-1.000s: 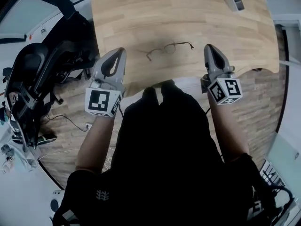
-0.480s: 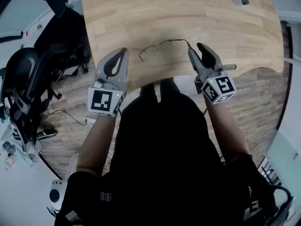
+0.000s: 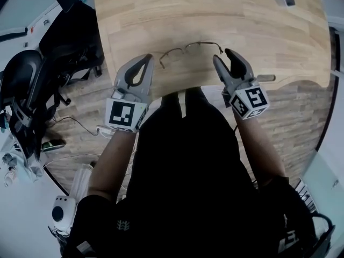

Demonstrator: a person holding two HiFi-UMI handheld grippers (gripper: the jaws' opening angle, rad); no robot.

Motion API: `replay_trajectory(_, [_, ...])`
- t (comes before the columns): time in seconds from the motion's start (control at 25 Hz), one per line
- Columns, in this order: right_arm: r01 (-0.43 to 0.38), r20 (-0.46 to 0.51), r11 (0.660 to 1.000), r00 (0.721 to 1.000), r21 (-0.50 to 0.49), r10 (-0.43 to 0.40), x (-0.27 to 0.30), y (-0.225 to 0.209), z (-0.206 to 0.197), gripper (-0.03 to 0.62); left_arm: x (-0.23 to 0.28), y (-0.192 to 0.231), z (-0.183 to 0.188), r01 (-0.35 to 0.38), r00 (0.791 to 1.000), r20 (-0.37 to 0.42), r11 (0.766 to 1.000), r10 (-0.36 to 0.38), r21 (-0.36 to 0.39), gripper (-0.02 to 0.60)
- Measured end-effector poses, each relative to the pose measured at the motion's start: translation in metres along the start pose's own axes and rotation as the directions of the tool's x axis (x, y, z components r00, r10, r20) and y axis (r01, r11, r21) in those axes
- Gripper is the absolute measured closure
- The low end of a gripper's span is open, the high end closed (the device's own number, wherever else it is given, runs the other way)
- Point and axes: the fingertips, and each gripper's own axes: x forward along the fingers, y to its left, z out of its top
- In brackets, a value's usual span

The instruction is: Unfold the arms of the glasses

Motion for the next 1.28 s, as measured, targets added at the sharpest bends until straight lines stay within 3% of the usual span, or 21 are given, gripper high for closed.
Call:
replay_trajectory(0.68, [-0.046, -0.018, 0.999, 0.999, -0.003, 0.046, 0.012, 0.014, -0.001, 0.421, -0.016, 0.005, -0.011, -0.037, 0.999, -0.005, 0.999, 0.037, -0.012, 0.575])
replay_trajectory(0.92, [-0.057, -0.019, 0.998, 0.998, 0.002, 0.057, 0.014, 0.017, -0.001, 0.421, -0.015, -0.001, -0.029, -0.024, 0.999, -0.045, 1.0, 0.024, -0.009, 0.574])
replay_trajectory(1.12, [-0.117, -0.02, 0.993, 0.993, 0.018, 0.117, 0.016, 0.032, -0.001, 0.421, -0.008, -0.013, -0.042, -0.006, 0.998, -0.066, 1.0, 0.005, -0.025, 0.575])
replay_trajectory(1.28, [-0.244, -0.016, 0.969, 0.969, 0.049, 0.245, 0.017, 0.056, -0.001, 0.421, 0.002, -0.021, -0.049, 0.011, 0.997, -0.078, 0.999, -0.013, -0.034, 0.575])
